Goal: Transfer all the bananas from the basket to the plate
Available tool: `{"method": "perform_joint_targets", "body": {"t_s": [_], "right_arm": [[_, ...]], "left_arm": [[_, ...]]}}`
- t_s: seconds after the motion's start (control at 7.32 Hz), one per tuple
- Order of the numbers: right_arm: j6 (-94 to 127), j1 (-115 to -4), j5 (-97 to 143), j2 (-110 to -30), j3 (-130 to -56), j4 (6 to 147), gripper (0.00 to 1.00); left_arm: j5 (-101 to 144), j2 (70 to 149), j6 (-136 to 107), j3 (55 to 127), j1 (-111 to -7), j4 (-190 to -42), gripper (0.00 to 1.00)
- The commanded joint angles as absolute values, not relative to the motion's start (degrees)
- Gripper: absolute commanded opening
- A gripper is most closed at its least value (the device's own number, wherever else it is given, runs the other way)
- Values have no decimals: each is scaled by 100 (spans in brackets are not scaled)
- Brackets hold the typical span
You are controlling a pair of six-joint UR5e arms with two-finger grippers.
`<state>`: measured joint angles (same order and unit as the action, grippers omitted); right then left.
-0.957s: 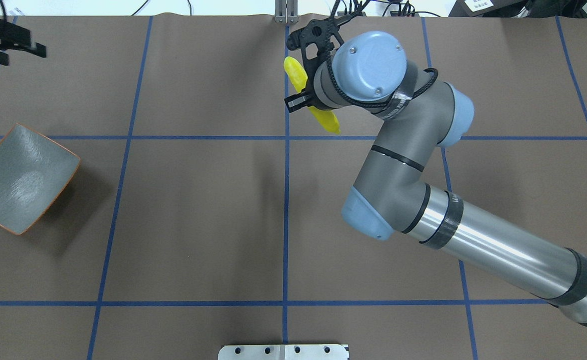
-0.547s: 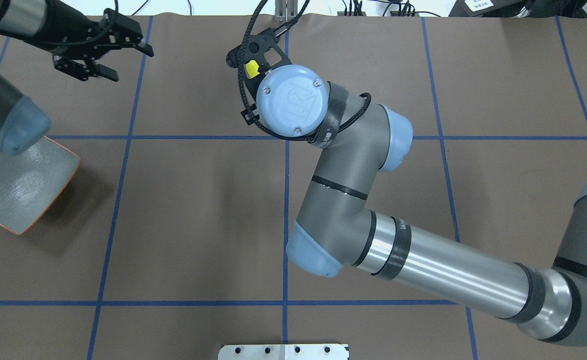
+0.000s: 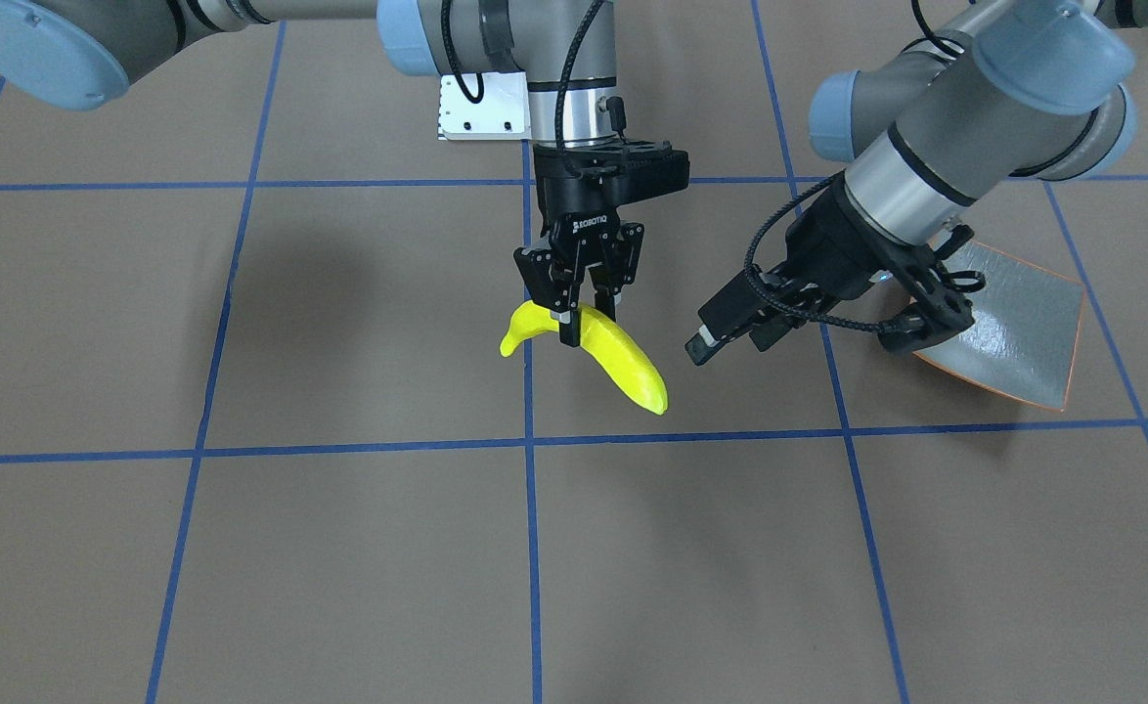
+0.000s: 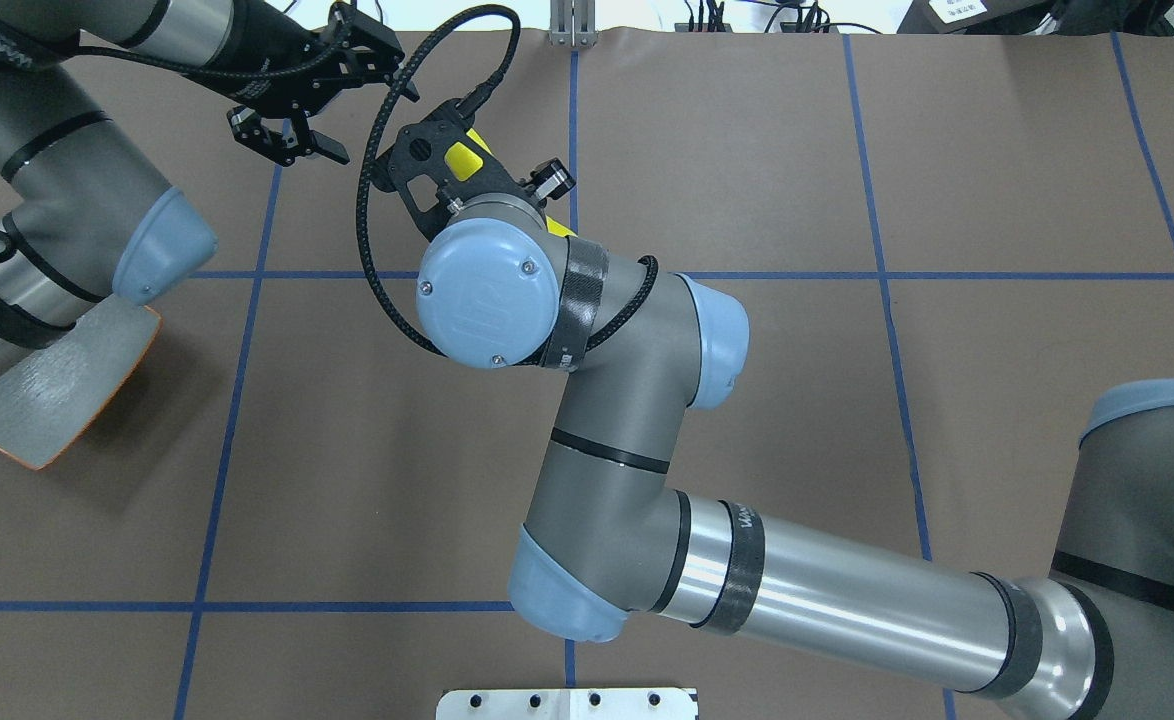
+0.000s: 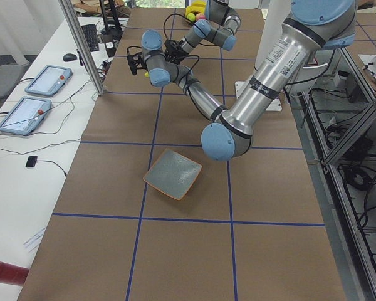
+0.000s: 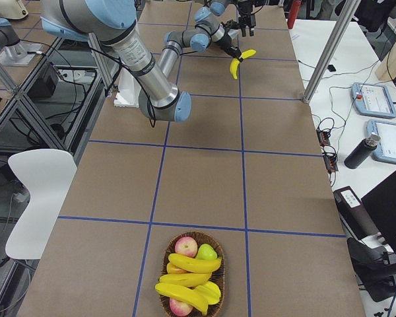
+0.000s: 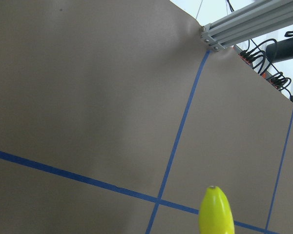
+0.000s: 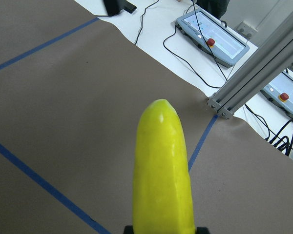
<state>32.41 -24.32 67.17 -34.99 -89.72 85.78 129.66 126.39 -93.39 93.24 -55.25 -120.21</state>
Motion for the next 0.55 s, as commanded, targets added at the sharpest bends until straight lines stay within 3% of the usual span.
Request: {"method": "perform_joint_targets", "body": {"t_s": [0.0,0.41], "right_arm": [[3278,-2259,6601,-3419,-9009,8456,0],[3278,-2197,6574,-3436,-9000,7991,0]], "left_arm": [[12955,12718,-9430,9281,-5449,-12172,100],[12955,12718,-9501,9281,-5318,-12269,98]]}}
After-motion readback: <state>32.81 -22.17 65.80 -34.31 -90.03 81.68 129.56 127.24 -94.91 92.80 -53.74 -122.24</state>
